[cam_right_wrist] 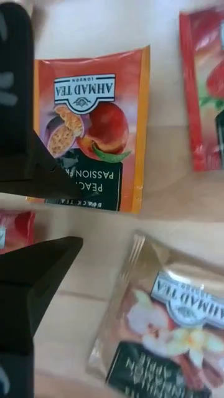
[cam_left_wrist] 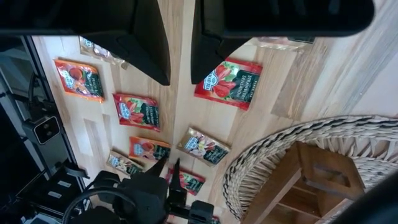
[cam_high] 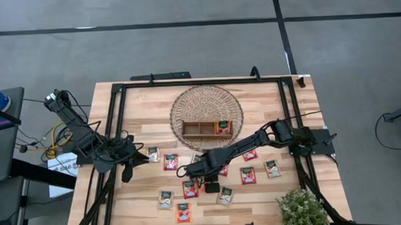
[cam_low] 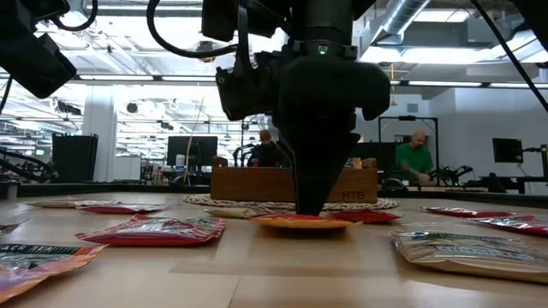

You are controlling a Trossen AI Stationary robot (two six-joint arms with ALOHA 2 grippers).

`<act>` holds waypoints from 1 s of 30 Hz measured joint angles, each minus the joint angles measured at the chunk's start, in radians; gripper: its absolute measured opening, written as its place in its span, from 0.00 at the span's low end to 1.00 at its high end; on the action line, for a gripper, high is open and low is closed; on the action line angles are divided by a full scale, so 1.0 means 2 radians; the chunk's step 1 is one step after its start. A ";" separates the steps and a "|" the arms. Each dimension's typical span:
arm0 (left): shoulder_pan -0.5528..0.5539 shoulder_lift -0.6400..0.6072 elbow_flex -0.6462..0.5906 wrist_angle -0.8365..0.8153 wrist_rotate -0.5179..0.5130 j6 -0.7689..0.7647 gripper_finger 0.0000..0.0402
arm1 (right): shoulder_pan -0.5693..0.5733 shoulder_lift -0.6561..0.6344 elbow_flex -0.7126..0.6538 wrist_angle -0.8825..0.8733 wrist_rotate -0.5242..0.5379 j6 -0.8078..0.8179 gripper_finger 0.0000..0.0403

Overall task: Pick & Place Tea
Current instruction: Put the orange tea bag into the right section of the wooden organizer

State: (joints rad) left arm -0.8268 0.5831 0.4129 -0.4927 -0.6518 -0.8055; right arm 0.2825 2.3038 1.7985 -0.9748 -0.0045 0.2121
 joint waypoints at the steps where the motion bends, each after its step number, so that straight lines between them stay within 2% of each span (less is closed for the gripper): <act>1: 0.000 0.000 0.000 0.000 0.000 0.000 0.14 | 0.000 0.001 0.006 -0.010 0.006 0.000 0.27; 11: 0.000 0.000 0.000 0.000 0.000 0.000 0.14 | 0.000 0.002 0.040 -0.039 0.019 -0.005 0.27; 24: 0.000 0.000 0.000 0.000 0.002 0.000 0.14 | 0.006 0.004 0.040 -0.030 0.017 -0.019 0.27; 30: 0.000 0.000 0.000 0.000 0.003 0.000 0.14 | -0.001 0.004 0.014 -0.010 0.005 -0.019 0.27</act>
State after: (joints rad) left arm -0.8270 0.5833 0.4129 -0.4918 -0.6466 -0.8047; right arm 0.2809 2.3119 1.8265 -0.9939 0.0045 0.1736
